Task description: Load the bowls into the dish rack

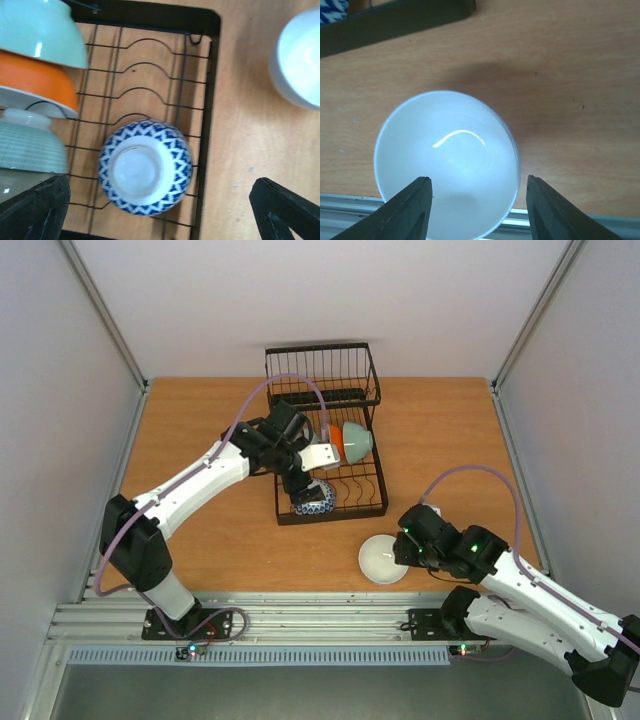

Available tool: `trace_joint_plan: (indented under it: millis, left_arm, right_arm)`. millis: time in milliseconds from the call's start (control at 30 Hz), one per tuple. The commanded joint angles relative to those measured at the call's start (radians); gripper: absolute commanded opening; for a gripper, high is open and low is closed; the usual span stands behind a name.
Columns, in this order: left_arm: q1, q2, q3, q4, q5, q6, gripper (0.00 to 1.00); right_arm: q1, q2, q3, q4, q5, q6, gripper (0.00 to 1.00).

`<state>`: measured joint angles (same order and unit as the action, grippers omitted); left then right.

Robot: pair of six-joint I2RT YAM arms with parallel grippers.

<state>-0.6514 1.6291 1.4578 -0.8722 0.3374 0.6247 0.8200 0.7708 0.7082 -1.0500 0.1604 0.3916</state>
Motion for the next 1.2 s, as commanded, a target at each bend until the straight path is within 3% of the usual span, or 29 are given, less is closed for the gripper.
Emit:
trace_joint_plan:
  millis: [0,167,433,700,1167]
  left_arm:
    - [-0.041,-0.045,-0.003,-0.027,0.079,-0.109,0.98]
    - [-0.066,-0.042,-0.004,-0.045,0.171,-0.169,0.98]
    - [-0.17,0.078,0.004,-0.064,0.173,-0.247,0.94]
    - [-0.298,0.2,0.056,-0.054,0.066,-0.293,0.92]
    - [-0.353,0.34,0.155,-0.047,-0.026,-0.343,0.87]
  right_arm:
    - [0.007,0.002,-0.046,-0.037,-0.021,0.068,0.53]
    - [0.008,0.006,-0.097,-0.011,-0.031,0.092,0.51]
    - [0.008,-0.016,-0.119,-0.008,0.0,0.113,0.51]
    - [0.011,-0.109,-0.12,-0.026,0.025,0.127,0.51]
    - [0.015,-0.256,-0.13,-0.017,0.053,0.13,0.45]
